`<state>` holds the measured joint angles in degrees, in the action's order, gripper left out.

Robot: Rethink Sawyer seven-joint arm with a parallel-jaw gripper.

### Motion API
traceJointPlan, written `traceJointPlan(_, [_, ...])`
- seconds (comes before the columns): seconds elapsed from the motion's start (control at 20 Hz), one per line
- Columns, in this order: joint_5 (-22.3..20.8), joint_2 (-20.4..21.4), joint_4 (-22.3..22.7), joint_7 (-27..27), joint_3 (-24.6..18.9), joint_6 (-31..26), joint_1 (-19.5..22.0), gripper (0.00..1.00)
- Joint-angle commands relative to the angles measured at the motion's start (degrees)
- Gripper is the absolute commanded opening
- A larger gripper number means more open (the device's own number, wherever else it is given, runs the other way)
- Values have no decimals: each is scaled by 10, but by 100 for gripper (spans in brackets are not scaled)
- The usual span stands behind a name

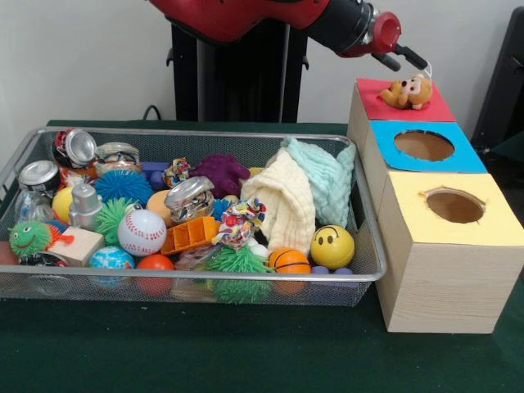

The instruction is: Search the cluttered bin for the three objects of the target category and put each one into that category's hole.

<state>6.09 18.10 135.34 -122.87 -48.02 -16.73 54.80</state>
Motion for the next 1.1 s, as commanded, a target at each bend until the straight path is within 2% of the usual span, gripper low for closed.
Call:
traceJointPlan(0.05, [-1,-10,-86,-31,-3,32,11,100])
traceJointPlan(0.25, [-8,-10,-88,-28,-1,41,9,100])
traceJointPlan(0.35, [-15,2,-91,-24,6,41,2,100])
traceJointPlan(0.5, [-24,45,-83,-43,25,60,-20,100])
traceJointPlan(0.55, [-26,61,-81,-50,32,65,-29,0])
traceJointPlan(0.85, [-12,130,-59,-92,38,74,-53,0])
traceJointPlan(1.1, [-7,137,-47,-106,44,110,-69,0])
